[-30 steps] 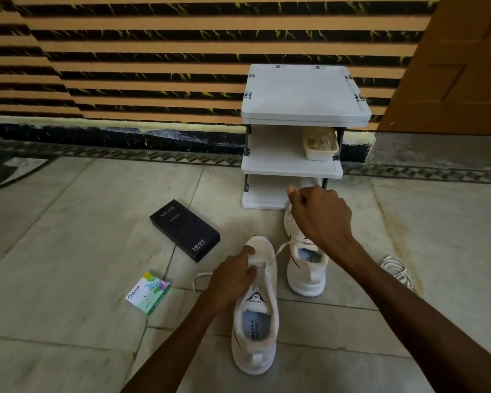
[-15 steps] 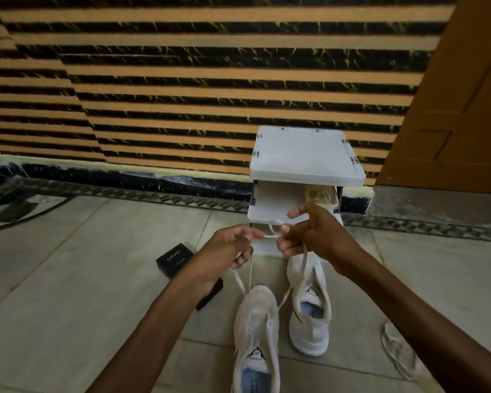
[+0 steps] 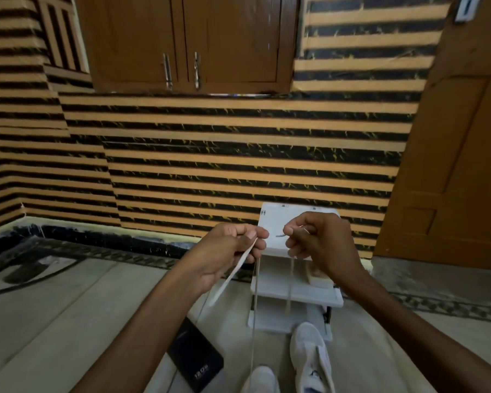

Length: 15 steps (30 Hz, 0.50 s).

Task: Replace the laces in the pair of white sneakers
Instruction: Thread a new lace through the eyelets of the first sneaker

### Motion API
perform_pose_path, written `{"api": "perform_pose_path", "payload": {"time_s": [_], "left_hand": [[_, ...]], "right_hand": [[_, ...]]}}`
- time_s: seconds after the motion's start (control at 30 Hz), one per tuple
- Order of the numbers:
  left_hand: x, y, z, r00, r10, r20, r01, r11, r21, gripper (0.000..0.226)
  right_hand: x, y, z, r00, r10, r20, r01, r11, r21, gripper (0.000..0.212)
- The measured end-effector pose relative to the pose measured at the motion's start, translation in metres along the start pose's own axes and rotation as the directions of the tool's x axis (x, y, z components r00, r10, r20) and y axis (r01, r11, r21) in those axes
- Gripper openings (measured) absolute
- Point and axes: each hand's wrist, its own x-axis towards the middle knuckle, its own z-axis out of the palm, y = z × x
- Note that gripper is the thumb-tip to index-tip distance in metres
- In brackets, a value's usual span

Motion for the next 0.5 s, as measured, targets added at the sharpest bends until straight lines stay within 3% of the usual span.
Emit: {"api": "perform_pose_path", "payload": {"time_s": [0.1, 0.23, 0.33, 0.43, 0.5], "left_hand": [[0.002, 0.019, 0.000, 1.000, 0.012, -0.006, -0.012, 1.000, 0.014, 0.025], [0.001, 0.033, 0.002, 0.999, 0.021, 0.033, -0.021, 1.000, 0.003, 0.036], [-0.003, 0.035, 0.005, 0.999, 0.048, 0.025, -0.049, 0.998, 0.024, 0.028], [-0.002, 0.035, 0.009, 0.998, 0.063, -0.017, -0.062, 0.998, 0.013, 0.022], [-0.001, 0.038, 0.011, 0.995, 0.071, -0.066, -0.067, 0.996, 0.064, 0.015]], "right_hand": [[0.012, -0.018, -0.012, 0.998, 0.032, 0.061, -0.030, 0.999, -0.030, 0.011], [0.022, -0.035, -0.024, 0.950, 0.244, 0.195, -0.267, 0.958, 0.105, 0.013], [0.022, -0.037, -0.031, 0.926, 0.316, 0.207, -0.333, 0.941, 0.056, 0.015], [0.016, -0.037, -0.035, 0.969, 0.236, 0.072, -0.211, 0.944, -0.253, 0.027], [0.015, -0.037, -0.039, 0.998, 0.059, -0.011, -0.056, 0.845, -0.531, 0.034]]}}
